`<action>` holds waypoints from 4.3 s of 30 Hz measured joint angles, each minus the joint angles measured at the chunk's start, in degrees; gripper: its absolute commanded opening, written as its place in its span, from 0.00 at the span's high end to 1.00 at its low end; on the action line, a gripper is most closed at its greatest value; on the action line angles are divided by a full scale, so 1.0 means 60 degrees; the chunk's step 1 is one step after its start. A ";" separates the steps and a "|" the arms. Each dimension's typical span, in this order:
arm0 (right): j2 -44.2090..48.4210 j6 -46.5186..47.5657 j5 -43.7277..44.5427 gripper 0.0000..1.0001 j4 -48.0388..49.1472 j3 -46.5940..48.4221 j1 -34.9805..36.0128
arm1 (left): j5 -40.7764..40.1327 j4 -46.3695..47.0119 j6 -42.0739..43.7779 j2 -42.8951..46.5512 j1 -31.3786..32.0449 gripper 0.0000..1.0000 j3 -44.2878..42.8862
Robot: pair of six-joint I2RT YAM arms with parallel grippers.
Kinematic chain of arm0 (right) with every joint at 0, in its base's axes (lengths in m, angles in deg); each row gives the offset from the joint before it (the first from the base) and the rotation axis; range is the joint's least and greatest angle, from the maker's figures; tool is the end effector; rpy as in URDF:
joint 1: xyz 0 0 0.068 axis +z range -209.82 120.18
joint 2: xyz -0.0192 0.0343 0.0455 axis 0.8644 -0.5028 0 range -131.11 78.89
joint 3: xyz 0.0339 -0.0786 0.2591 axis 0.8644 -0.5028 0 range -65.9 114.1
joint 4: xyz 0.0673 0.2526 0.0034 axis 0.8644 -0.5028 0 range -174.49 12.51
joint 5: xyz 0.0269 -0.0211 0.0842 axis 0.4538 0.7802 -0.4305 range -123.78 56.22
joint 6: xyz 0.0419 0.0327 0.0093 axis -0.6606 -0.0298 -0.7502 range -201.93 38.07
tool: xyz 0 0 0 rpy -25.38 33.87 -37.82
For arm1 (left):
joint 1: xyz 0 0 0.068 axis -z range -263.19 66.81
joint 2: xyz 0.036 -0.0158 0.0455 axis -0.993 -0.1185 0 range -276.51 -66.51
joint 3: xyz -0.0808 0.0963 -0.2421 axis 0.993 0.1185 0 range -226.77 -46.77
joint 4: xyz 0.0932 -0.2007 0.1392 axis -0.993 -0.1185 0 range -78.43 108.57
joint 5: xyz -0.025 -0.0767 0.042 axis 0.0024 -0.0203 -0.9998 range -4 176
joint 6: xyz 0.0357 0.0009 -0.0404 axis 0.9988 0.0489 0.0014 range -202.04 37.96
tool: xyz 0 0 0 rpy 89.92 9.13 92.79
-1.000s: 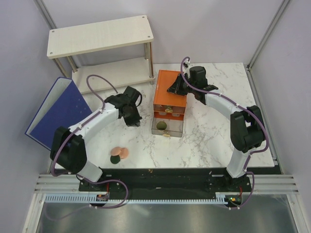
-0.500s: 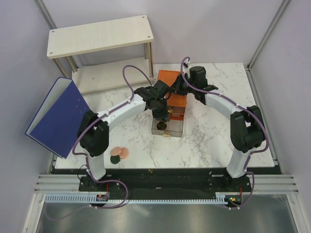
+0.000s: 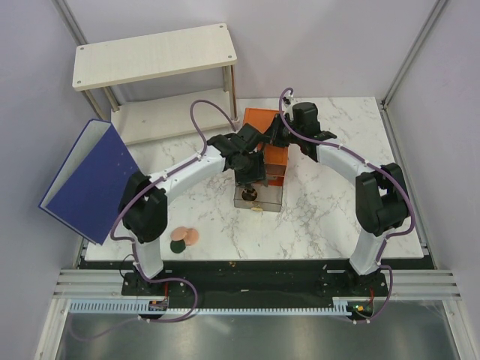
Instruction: Organize the makeup
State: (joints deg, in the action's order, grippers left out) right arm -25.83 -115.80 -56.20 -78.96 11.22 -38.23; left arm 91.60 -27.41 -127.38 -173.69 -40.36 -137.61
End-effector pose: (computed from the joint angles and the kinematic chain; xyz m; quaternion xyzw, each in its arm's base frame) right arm 0.3905 0.1691 0.2566 -0.0075 0.8512 0.3797 0.3623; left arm 0.2914 -0.2751 0.2574 -0.0095 0.9698 -0.2003 0.1386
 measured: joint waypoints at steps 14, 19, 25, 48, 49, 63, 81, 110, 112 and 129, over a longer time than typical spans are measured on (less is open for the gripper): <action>0.0000 0.0000 -0.0011 0.85 0.0015 -0.0018 0.0000 | -0.0925 -0.0565 -0.0969 0.5472 -0.3056 0.45 0.6528; 0.0000 -0.0015 -0.0044 0.85 0.0087 -0.0055 -0.0004 | -0.1220 -0.1191 -0.1592 0.6943 -0.3289 0.46 0.7563; 0.0000 -0.0080 -0.0127 0.85 0.0222 -0.0138 -0.0004 | -0.1716 -0.1781 -0.2240 0.7271 -0.3508 0.50 0.8120; 0.0000 -0.0153 -0.0291 0.84 0.0503 -0.0284 -0.0011 | -0.2146 -0.1311 -0.2393 0.5158 -0.3807 0.97 0.8539; 0.0000 -0.0153 -0.0291 0.84 0.0503 -0.0284 -0.0011 | -0.2149 -0.1300 -0.2339 0.5078 -0.3807 0.98 0.8510; 0.0000 -0.0178 -0.0291 0.84 0.0506 -0.0288 -0.0011 | -0.2073 -0.1158 -0.1417 0.4503 -0.3810 0.98 0.6138; 0.0000 -0.0244 -0.0295 0.83 0.0554 -0.0317 -0.0011 | -0.1038 -0.0809 -0.1213 0.1508 -0.0335 0.96 0.0605; 0.0029 -0.0244 -0.0364 0.82 0.0787 -0.0463 -0.0011 | -0.1158 -0.1315 -0.0645 0.3326 -0.1738 0.58 0.3850; 0.0029 -0.0244 -0.0368 0.82 0.0787 -0.0463 -0.0011 | -0.1337 -0.1402 -0.0754 0.4127 -0.2157 0.59 0.4754; 0.0029 -0.0248 -0.0393 0.83 0.0805 -0.0477 -0.0011 | -0.1417 -0.0656 -0.1118 0.4207 -0.2834 0.60 0.7606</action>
State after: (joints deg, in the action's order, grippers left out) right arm -25.66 -117.29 -58.56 -74.13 8.35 -38.30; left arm 83.10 -31.34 -134.09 -148.44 -57.37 -91.98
